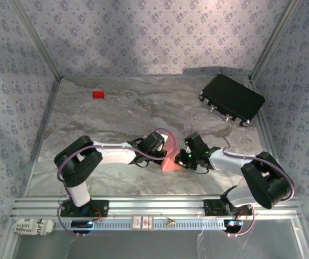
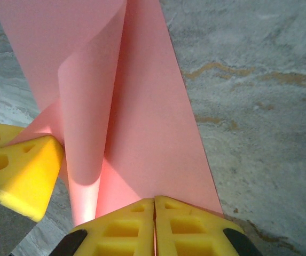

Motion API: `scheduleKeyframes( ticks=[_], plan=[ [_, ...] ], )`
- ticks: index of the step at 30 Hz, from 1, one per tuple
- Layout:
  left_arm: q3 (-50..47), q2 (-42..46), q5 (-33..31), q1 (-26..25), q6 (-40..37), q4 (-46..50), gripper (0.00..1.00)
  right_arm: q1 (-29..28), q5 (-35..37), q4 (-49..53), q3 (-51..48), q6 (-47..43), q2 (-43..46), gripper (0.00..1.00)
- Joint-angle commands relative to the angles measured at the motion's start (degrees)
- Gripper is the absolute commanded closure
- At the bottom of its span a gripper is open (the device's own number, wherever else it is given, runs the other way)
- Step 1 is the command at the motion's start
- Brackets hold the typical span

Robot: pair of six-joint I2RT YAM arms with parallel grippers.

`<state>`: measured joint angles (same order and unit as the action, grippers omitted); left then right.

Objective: Fold a paper plane with a square sheet of paper (pick it up from the middle)
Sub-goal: Fold the triangle a second time at the center of the table.

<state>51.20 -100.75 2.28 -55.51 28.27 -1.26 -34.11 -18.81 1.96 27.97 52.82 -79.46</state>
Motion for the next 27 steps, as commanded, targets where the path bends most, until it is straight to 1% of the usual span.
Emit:
scheduleKeyframes(
  ticks=[1, 11, 27],
  plan=[
    [1.6, -0.9, 0.9, 0.3, -1.4, 0.6, 0.98, 0.3, 1.4, 3.0, -0.4, -1.4, -1.3, 0.91],
    [2.0, -1.7, 1.6, 0.6, -2.5, 0.3, 0.98, 0.3, 1.3, 2.9, -0.4, -1.4, -1.4, 0.91],
    [1.0, -2.6, 1.3, 0.7, -1.4, 1.1, 0.99, 0.5, 0.9, 2.2, -0.1, -1.4, -1.0, 0.9]
  ],
)
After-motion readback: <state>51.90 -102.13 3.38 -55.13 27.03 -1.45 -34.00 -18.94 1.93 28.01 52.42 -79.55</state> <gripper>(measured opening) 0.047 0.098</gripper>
